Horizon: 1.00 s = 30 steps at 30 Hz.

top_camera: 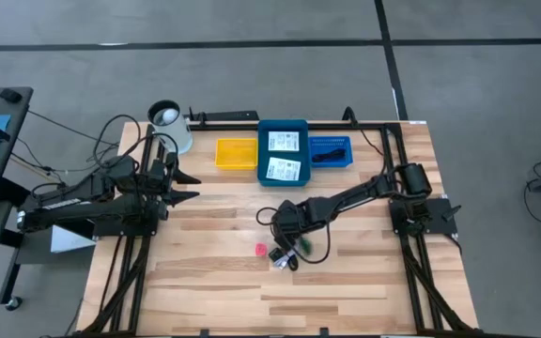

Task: Pick and place items into bin
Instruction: Put the green charger cable into the small blue bin

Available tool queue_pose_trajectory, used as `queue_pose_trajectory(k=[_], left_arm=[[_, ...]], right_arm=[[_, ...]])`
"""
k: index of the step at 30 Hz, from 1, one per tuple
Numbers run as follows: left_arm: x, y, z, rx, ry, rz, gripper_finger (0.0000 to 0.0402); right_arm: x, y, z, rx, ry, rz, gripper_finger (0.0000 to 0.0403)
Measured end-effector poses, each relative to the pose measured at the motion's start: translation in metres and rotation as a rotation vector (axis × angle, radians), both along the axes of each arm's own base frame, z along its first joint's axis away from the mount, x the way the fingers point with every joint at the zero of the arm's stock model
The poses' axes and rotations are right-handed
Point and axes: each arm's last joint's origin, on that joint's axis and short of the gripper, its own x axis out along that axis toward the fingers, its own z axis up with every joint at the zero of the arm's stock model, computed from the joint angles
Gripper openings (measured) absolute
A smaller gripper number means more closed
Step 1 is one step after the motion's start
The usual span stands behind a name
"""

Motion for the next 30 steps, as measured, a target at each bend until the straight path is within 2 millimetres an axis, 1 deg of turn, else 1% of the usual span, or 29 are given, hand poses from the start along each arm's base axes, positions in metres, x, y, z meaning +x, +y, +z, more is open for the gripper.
queue_pose_trajectory(k=[3, 4, 5, 7, 9, 11, 13, 15, 17, 21, 23, 26, 28, 30], left_arm=[[0.0, 0.0, 0.0, 0.0, 0.0, 0.0, 0.0155], [0.0, 0.0, 0.0, 0.0, 0.0, 0.0, 0.0155], [0.0, 0.0, 0.0, 0.0, 0.001, 0.0, 0.0155], [0.0, 0.0, 0.0, 0.0, 0.0, 0.0, 0.0155], [0.0, 0.0, 0.0, 0.0, 0.001, 0.0, 0.0155], [0.0, 0.0, 0.0, -0.001, 0.002, -0.001, 0.0155], [0.0, 0.0, -0.001, -0.001, 0.005, 0.001, 0.0155], [0.001, 0.0, -0.001, -0.003, 0.013, -0.001, 0.0155], [0.001, 0.0, -0.002, -0.004, 0.015, 0.0, 0.0155], [0.002, 0.001, -0.002, -0.006, 0.026, 0.0, 0.0155], [0.004, 0.001, -0.003, -0.007, 0.028, 0.0, 0.0155], [0.004, 0.001, -0.003, -0.009, 0.034, 0.0, 0.0155], [0.004, 0.001, -0.003, -0.011, 0.037, -0.001, 0.0155], [0.004, 0.001, -0.003, -0.011, 0.036, -0.001, 0.0155]], right_arm=[[-0.005, 0.001, 0.002, -0.023, 0.022, 0.018, 0.0037], [-0.004, 0.002, 0.003, -0.028, 0.015, 0.025, 0.0022], [-0.005, 0.003, 0.005, -0.042, 0.01, 0.024, 0.0015], [-0.009, 0.003, 0.013, -0.084, 0.015, 0.005, 0.0022], [-0.009, 0.003, 0.019, -0.119, -0.012, -0.018, 0.0034], [-0.018, 0.004, 0.029, -0.188, 0.033, -0.017, 0.0037], [-0.016, 0.006, 0.047, -0.24, -0.024, -0.034, 0.0027], [-0.025, 0.007, 0.065, -0.336, -0.005, -0.036, 0.0013], [-0.029, 0.006, 0.083, -0.422, -0.044, -0.058, 0.0012], [-0.043, -0.003, 0.121, -0.619, -0.128, -0.111, 0.0026], [-0.049, -0.009, 0.134, -0.725, -0.158, -0.126, 0.0024], [-0.056, -0.02, 0.15, -0.866, -0.18, -0.151, 0.001], [-0.058, -0.029, 0.157, -0.953, -0.191, -0.19, 0.0009], [-0.061, -0.04, 0.16, -1.031, -0.194, -0.24, 0.0017]])
